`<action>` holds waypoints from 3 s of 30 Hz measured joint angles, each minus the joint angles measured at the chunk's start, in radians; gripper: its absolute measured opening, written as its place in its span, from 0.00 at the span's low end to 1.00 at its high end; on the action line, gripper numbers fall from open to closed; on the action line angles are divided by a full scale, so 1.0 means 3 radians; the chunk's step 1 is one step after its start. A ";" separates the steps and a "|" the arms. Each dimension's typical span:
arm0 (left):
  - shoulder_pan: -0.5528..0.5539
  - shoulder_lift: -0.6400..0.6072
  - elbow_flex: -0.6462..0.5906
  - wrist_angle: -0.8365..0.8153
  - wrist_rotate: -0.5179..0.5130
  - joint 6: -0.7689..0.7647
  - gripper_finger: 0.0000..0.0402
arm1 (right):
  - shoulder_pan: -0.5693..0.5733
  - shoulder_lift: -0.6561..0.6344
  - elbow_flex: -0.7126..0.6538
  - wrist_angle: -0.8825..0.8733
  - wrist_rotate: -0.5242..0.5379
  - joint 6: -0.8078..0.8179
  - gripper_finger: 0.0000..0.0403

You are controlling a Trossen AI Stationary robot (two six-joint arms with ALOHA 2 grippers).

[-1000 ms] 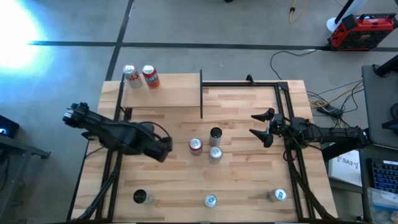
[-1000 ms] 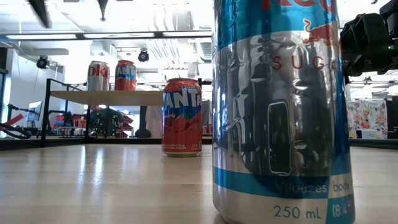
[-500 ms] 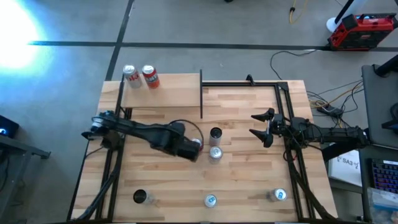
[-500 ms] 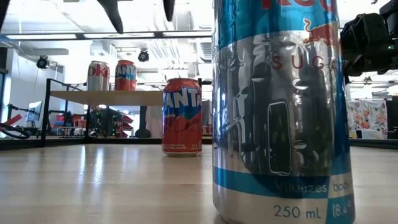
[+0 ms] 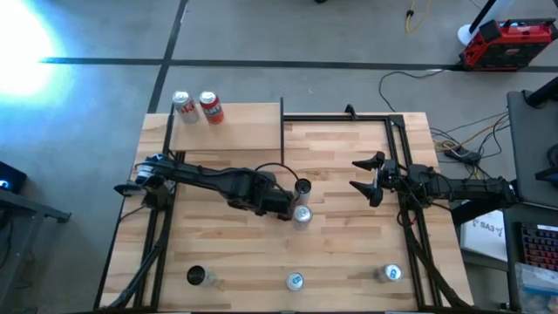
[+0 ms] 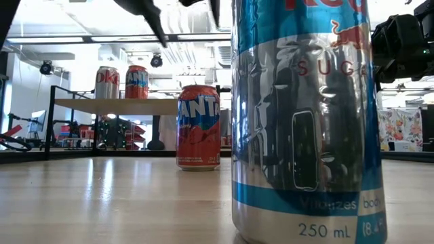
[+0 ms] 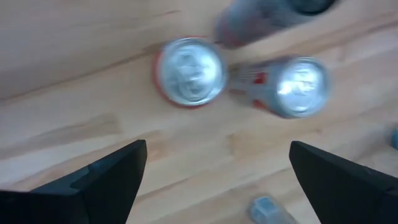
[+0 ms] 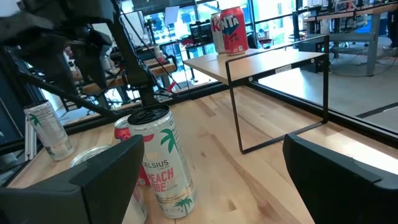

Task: Place canned beverage on shelf
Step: Put the red and silver soda can and align the with the other red silver soda can on the shelf

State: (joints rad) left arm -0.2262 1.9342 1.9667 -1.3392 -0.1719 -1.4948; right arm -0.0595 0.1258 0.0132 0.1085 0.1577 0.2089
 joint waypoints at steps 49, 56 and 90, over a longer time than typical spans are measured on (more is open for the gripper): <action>0.0121 0.1287 0.0975 0.0483 -0.0095 0.0988 0.94 | 0.0000 0.0005 0.0001 -0.0003 0.0001 0.0000 0.91; 0.0121 0.1391 0.0974 0.0431 -0.0094 0.0936 0.94 | 0.0000 0.0005 0.0000 -0.0003 0.0001 0.0000 0.91; -0.0295 0.1341 0.0970 -0.0165 0.0106 0.0611 0.71 | 0.0001 0.0005 0.0000 -0.0002 0.0003 0.0000 0.91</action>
State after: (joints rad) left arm -0.3146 2.3365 2.2578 -1.3888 -0.1402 -1.3115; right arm -0.0593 0.1272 0.0132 0.1079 0.1585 0.2089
